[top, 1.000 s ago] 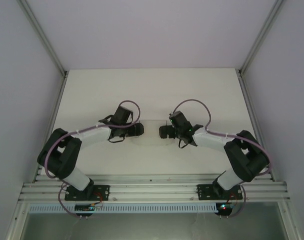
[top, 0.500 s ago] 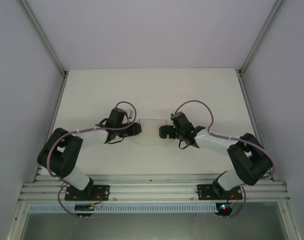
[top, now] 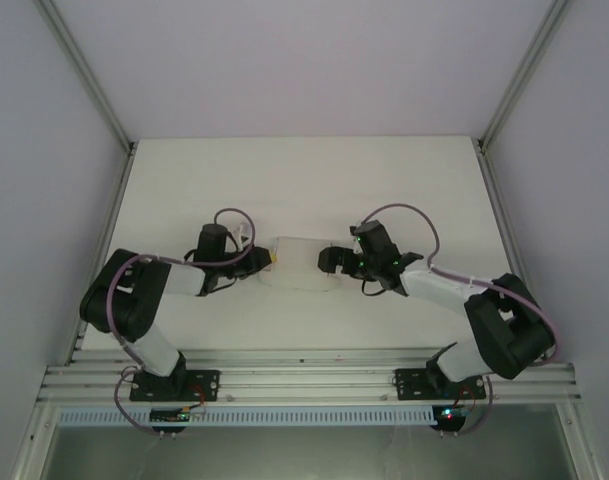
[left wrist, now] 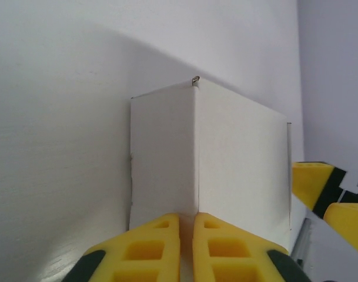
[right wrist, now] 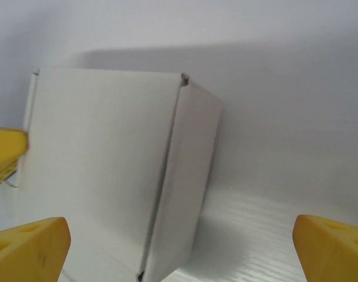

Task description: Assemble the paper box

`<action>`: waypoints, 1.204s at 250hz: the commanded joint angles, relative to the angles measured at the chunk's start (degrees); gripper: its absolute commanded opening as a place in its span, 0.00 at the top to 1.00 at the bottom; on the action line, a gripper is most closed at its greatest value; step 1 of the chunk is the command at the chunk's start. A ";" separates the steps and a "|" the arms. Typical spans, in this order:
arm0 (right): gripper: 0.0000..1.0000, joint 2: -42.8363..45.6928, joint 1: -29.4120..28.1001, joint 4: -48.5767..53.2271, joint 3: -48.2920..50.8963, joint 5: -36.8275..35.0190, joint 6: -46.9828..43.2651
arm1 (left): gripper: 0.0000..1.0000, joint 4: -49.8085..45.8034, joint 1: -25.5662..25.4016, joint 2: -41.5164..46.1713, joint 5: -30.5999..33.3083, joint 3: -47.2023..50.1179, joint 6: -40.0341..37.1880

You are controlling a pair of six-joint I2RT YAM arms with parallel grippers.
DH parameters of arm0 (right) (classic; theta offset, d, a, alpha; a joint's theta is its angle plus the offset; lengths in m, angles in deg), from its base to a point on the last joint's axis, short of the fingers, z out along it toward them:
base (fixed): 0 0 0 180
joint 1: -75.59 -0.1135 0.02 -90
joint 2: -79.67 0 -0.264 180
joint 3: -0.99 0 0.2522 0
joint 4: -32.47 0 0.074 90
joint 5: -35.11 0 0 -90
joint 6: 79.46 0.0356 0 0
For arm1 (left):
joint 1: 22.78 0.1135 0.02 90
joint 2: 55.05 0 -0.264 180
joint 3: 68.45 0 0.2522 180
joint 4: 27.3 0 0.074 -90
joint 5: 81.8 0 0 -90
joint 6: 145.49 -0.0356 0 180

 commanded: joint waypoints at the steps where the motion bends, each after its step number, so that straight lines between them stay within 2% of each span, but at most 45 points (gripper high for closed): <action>1: 0.01 -2.36 0.75 -1.96 -0.76 5.58 3.34 | 0.93 5.75 1.06 -2.49 -3.33 1.46 2.76; 46: 0.01 -6.29 1.29 -5.43 -1.65 9.39 6.40 | 0.94 8.26 1.51 -3.75 -4.33 2.51 3.21; 78: 0.01 -9.60 1.68 -7.74 -3.55 12.53 7.03 | 0.93 5.19 1.52 -2.62 -3.45 2.22 1.15; 118: 0.08 -12.00 1.64 -17.03 -3.34 15.80 11.87 | 0.92 4.15 1.49 -2.28 -3.00 2.07 0.66; 143: 0.13 -11.71 1.91 -17.33 -3.87 16.10 11.35 | 0.92 4.05 1.51 -2.34 -2.88 1.82 0.40; 165: 0.22 -11.09 2.08 -17.47 -3.61 15.92 11.09 | 0.90 3.68 1.58 -2.28 -2.97 1.48 0.29; 196: 0.44 -9.75 2.59 -18.43 -2.31 15.71 11.92 | 0.88 3.81 1.51 -1.97 -2.96 1.13 -0.07; 211: 0.47 -9.16 2.74 -18.56 -1.83 15.72 12.11 | 0.86 3.89 1.51 -1.42 -3.22 0.61 -0.41; 217: 0.52 -8.87 2.68 -18.63 -1.68 15.57 12.28 | 0.84 3.89 1.51 -1.17 -3.32 0.41 -0.56; 234: 0.59 -8.19 2.91 -18.52 -1.16 15.52 12.48 | 0.77 3.67 1.50 -0.06 -3.47 -0.18 -1.23; 247: 0.63 -7.67 3.13 -18.63 -0.97 15.57 12.91 | 0.67 2.54 1.51 1.04 -3.26 -0.91 -1.96; 261: 0.63 -7.20 3.40 -18.51 -0.59 15.79 13.19 | 0.57 0.33 1.51 2.67 -2.97 -2.00 -3.48; 285: 0.63 -6.22 4.08 -17.90 -0.39 15.84 13.75 | 0.23 -6.93 1.45 6.36 -0.24 -4.51 -7.67; 294: 0.63 -5.83 4.39 -17.17 -0.48 15.93 14.18 | 0.02 -10.21 1.38 7.92 1.29 -5.47 -9.82; 301: 0.63 -5.56 4.77 -16.51 -0.52 16.01 14.49 | 0.00 -12.25 1.21 9.24 2.32 -6.35 -11.95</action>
